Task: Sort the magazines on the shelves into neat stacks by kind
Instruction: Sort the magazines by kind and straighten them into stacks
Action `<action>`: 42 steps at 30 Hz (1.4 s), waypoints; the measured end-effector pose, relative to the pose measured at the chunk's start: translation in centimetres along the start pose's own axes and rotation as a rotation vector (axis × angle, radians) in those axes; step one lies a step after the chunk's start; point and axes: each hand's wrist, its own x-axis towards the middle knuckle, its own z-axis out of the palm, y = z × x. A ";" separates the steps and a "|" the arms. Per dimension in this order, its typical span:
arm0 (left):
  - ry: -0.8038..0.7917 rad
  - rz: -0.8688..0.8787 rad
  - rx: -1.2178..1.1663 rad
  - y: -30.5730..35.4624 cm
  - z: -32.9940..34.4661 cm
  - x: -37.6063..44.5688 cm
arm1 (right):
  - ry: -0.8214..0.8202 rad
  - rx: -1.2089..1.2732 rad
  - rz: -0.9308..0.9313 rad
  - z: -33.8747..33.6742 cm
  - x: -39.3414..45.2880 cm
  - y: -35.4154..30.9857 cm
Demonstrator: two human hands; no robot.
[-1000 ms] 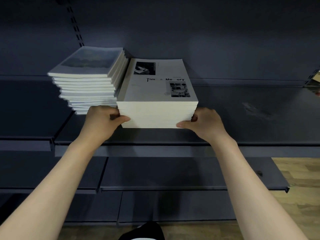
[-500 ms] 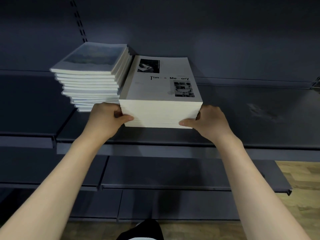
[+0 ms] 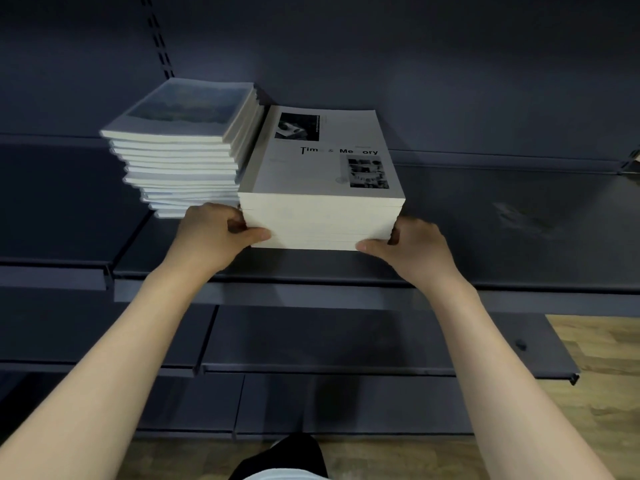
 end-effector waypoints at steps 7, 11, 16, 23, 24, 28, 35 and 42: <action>-0.077 0.100 0.083 -1.1 1.6 -0.2 | 0.013 -0.064 -0.015 0.4 -0.2 0.4; -0.069 0.125 0.044 -1.3 1.5 -0.3 | 0.033 -0.072 -0.050 0.5 -0.4 0.3; -0.155 0.138 0.023 -0.9 0.9 -0.3 | -0.066 0.030 -0.069 -0.4 -0.2 0.6; -0.053 0.067 0.010 -1.0 1.6 -0.3 | -0.127 0.084 -0.105 -1.2 0.1 0.7; -0.044 0.081 0.016 -1.1 1.7 -0.3 | -0.122 0.072 -0.109 -1.0 0.2 0.7; -0.056 0.118 0.056 -1.3 1.6 -0.2 | -0.110 0.014 -0.109 -0.7 0.4 0.9; -0.023 0.172 0.064 -1.6 1.5 -0.1 | -0.089 -0.046 -0.086 -0.6 0.6 0.9; -0.033 0.087 -0.050 -1.5 1.4 -0.1 | -0.114 -0.026 -0.057 -0.7 0.3 0.7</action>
